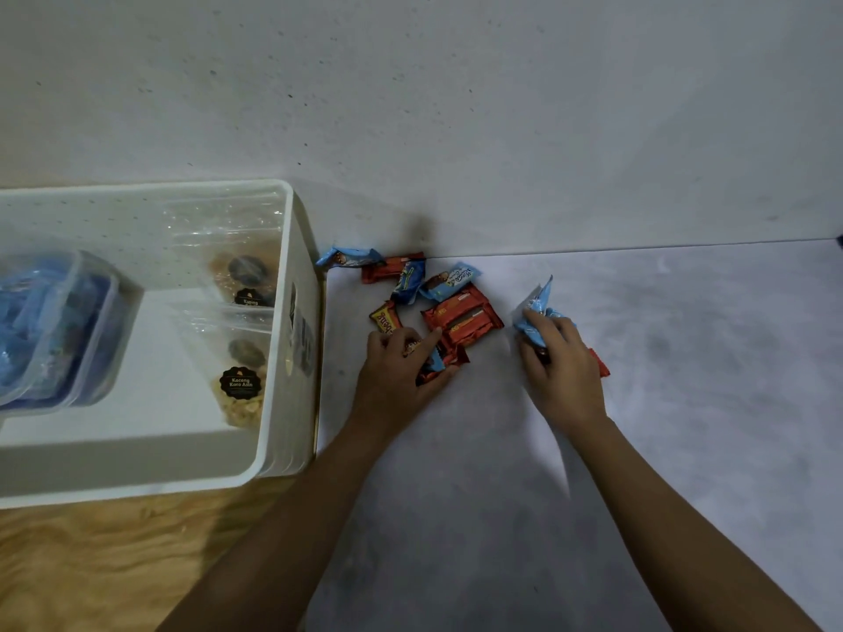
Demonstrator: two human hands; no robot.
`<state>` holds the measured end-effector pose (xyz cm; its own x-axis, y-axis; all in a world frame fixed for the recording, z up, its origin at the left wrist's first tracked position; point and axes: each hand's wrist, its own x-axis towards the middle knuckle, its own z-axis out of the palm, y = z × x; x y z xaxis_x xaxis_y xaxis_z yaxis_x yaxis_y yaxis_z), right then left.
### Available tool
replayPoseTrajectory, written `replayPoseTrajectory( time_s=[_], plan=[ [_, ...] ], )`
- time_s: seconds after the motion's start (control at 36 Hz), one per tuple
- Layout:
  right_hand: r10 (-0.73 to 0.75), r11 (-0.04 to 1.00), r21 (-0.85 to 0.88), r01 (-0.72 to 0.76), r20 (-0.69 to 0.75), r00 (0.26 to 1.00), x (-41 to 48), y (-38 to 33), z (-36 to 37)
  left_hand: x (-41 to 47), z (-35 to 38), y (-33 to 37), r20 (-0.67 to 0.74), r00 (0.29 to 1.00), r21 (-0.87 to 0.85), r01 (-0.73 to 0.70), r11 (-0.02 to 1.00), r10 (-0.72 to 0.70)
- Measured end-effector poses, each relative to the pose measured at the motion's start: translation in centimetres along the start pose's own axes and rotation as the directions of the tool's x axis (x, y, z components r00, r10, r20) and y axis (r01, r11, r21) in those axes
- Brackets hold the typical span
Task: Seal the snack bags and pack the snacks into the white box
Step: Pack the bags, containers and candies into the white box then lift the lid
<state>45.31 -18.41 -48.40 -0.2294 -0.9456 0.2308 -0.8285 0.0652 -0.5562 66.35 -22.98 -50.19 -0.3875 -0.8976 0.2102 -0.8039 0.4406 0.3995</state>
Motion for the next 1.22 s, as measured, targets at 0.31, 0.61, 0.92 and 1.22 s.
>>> replayPoseTrajectory(
  time_s=[0.31, 0.61, 0.92, 1.22],
  plan=[
    [0.191, 0.964, 0.213, -0.161, -0.129, 0.973, -1.1, -1.2, -2.7, -1.0, -1.3, 2.3, 0.022, 0.999, -0.23, 0.054, 0.972, -0.05],
    [0.173, 0.949, 0.3, -0.093, -0.254, 0.952, -0.6, -7.4, -8.2, 0.8, -9.7, 6.8, -0.162, 0.987, -0.383, -0.069, 0.921, 0.006],
    [0.047, 0.902, 0.418, 0.103, -0.334, 0.941, 0.7, -23.0, -6.8, -1.3, -24.3, -1.0, -0.386, 0.922, -0.41, -0.168, 0.897, -0.004],
    [-0.16, 0.764, 0.633, 0.125, -0.002, 0.987, -0.4, -37.9, 6.9, -8.7, -28.3, -16.9, -0.266, 0.955, -0.259, 0.06, 0.964, -0.131]
  ],
)
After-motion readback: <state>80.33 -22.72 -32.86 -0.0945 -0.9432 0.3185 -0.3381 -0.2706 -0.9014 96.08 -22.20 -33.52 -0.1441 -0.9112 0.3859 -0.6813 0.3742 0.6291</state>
